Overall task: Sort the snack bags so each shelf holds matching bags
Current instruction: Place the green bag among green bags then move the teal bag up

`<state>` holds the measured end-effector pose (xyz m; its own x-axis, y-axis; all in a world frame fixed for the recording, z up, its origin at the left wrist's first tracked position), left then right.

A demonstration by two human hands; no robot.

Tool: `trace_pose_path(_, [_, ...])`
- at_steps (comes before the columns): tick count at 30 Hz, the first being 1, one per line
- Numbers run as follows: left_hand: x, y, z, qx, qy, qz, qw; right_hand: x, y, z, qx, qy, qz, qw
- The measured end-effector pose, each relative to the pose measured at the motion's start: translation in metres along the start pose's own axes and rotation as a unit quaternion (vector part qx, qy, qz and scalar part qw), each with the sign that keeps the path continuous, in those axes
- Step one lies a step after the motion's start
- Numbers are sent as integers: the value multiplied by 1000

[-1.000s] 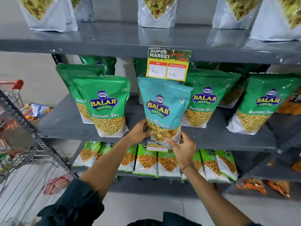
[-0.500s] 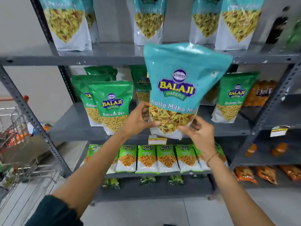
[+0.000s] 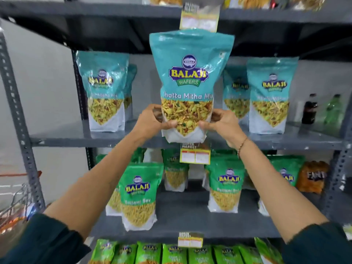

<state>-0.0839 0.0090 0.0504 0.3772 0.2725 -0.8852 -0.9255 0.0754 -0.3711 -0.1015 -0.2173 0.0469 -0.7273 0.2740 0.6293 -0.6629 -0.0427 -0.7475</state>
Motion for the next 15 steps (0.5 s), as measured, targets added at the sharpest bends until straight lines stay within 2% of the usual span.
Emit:
trace_pose_path(6, [5,-71,-12,13,-13,21,1000,-51,-60,-12,3,-38,-28,999])
trace_pose_path(15, [65,-148,-28,3,-5,82,997,-124,-97,-25,24,-48,-100,994])
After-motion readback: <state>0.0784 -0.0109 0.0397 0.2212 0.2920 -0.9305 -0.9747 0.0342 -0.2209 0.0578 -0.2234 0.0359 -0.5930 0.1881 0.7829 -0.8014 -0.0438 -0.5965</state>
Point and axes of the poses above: each hand's wrist, its own y-axis away from the middle knuckle, its own z-axis out of the back of the hand, x = y × z, the point moved 9 cm from there along -y, towards the middle knuckle, and after that the axes turned 14 degrees about z, right-handed, at the moved point
